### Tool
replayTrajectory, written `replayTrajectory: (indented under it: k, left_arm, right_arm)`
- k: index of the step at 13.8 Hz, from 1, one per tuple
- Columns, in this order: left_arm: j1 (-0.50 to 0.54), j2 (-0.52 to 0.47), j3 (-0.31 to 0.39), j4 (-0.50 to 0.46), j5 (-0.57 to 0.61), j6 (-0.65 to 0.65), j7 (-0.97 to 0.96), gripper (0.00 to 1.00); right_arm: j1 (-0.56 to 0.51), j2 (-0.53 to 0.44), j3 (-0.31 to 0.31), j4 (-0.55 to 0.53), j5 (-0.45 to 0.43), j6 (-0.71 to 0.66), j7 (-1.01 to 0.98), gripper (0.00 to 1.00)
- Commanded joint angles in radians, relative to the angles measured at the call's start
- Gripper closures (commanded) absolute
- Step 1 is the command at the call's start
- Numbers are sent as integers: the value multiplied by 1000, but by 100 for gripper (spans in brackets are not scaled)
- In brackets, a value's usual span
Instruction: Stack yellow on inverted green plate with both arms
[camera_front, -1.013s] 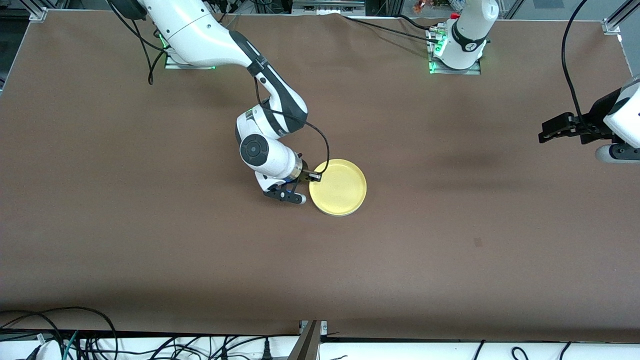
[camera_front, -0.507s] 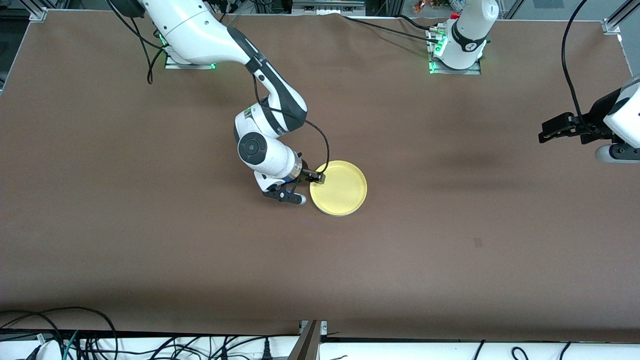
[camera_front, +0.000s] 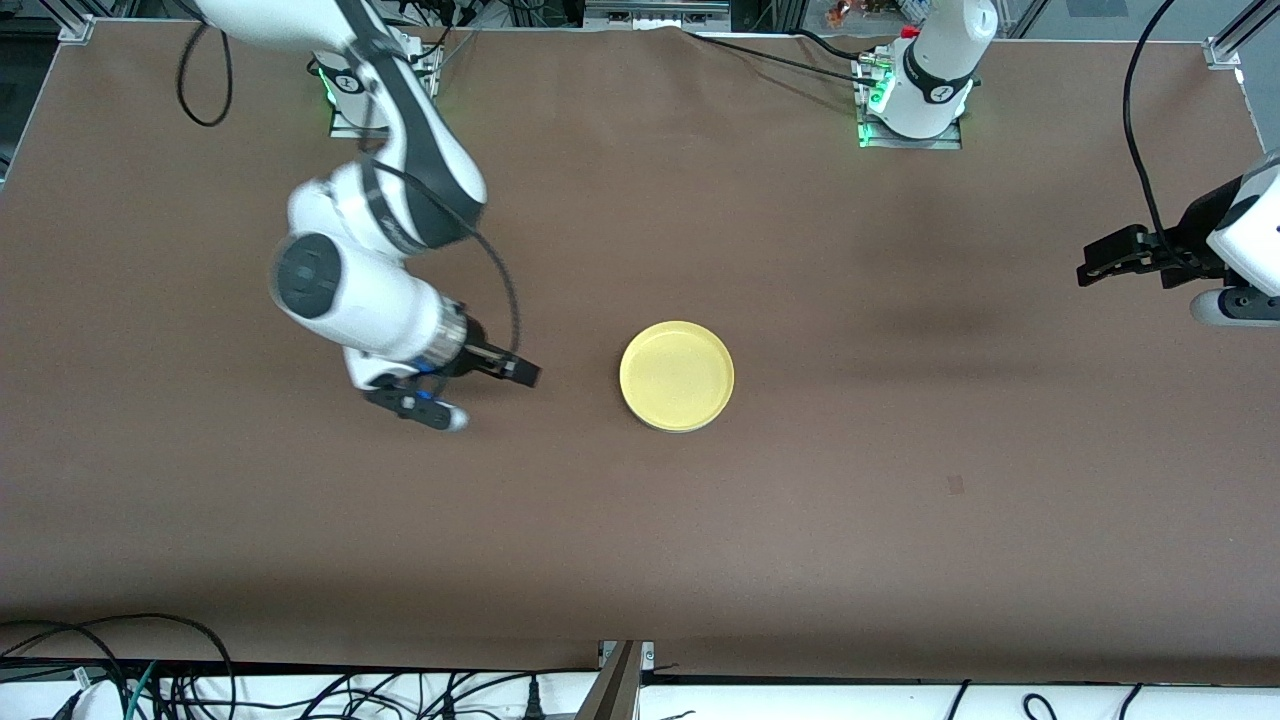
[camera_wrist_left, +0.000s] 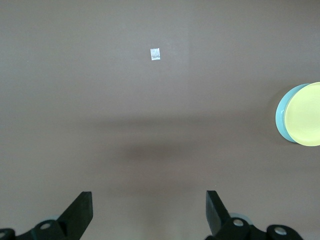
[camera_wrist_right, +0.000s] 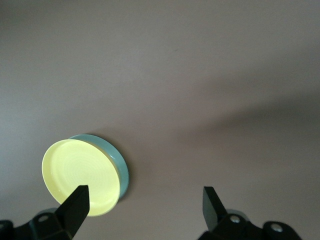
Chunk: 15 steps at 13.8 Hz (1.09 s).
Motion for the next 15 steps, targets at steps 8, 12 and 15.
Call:
replayTrajectory:
  k: [8,12,15]
  left_arm:
    - [0,17,4,31,-15,-8,8,0]
    - [-5,17,2,31,-10,-8,7,0]
    - [-3,17,2,31,-10,-8,7,0]
  right_arm:
    - [-82,-382,-122,-39,-161,-476,-308,0]
    - [-289,-382,61,-39,-264,-476,-423,0]
    - [-311,-379,77,-12,-280,-479,-428,0]
